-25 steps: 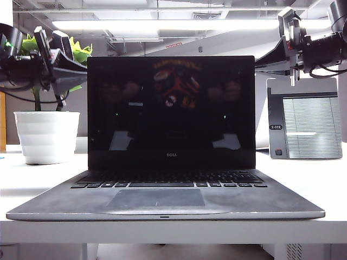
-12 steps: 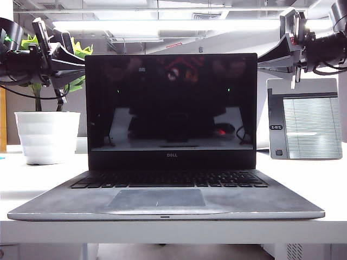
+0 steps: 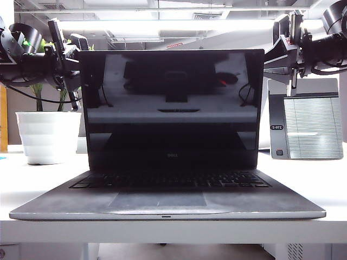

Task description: Close the laptop lid.

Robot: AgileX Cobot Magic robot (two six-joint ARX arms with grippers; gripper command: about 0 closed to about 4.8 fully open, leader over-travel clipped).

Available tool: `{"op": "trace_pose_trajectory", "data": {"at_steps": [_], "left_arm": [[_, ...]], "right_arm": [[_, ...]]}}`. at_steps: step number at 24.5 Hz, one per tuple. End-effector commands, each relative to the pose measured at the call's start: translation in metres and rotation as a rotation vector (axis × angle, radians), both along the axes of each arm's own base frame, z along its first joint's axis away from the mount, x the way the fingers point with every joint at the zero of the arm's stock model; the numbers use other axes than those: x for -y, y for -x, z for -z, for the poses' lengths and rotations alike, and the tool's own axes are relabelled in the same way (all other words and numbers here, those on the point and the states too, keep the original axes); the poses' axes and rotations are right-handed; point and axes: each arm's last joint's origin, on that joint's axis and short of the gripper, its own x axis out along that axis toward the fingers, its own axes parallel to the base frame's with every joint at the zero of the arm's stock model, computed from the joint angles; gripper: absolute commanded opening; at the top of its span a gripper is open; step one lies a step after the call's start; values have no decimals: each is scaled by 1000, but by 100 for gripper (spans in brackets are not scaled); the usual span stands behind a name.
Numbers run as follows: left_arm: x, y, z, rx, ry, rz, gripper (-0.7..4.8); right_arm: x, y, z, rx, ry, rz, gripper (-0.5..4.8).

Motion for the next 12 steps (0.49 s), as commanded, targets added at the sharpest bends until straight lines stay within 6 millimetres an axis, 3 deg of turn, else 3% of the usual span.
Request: {"op": "trace_pose_trajectory", "data": {"at_steps": [1, 12], "left_arm": [[3, 4, 0, -11, 12, 30, -5], [3, 21, 21, -225, 21, 24, -5]], "right_arm": [[-3, 4, 2, -40, -6, -31, -5], [-3, 17, 18, -224, 18, -33, -5]]}}
